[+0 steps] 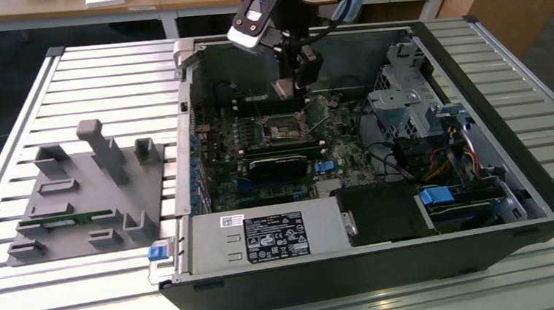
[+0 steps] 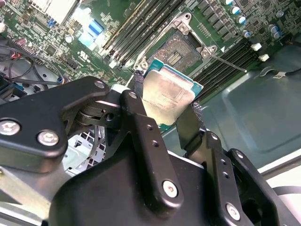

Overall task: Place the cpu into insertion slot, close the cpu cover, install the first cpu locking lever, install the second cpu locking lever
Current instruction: 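Place the cpu into insertion slot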

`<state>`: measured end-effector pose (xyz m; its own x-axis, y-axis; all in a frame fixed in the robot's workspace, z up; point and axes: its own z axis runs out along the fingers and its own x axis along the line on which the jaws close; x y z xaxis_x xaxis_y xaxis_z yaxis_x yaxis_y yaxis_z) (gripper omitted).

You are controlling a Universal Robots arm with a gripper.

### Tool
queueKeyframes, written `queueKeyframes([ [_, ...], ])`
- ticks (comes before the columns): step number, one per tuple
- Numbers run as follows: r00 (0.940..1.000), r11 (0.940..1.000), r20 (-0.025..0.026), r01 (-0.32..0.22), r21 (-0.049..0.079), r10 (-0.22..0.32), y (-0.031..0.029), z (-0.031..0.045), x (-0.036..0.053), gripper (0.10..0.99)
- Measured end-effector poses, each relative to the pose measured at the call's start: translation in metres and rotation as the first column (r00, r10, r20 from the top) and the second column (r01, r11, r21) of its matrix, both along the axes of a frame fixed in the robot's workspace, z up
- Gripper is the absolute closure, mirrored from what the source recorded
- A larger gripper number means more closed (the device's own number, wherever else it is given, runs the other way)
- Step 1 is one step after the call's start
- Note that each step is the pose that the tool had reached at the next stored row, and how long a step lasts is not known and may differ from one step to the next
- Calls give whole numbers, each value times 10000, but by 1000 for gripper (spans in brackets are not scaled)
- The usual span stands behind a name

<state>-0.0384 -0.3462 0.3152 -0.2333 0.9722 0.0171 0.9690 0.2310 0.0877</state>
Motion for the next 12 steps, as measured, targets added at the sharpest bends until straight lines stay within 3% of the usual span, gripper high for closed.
queueKeyframes([
  [2,10000,10000,9,-1,-2,1,-1,-6,0,561],
  [4,10000,10000,48,1,-3,-1,-1,-24,-1,561],
  [8,10000,10000,56,18,-4,-18,0,-69,-1,561],
  [11,9995,9995,55,301,-5,-301,1,-93,-1,561],
  [12,9980,9980,55,631,-6,-631,1,-109,-1,561],
])
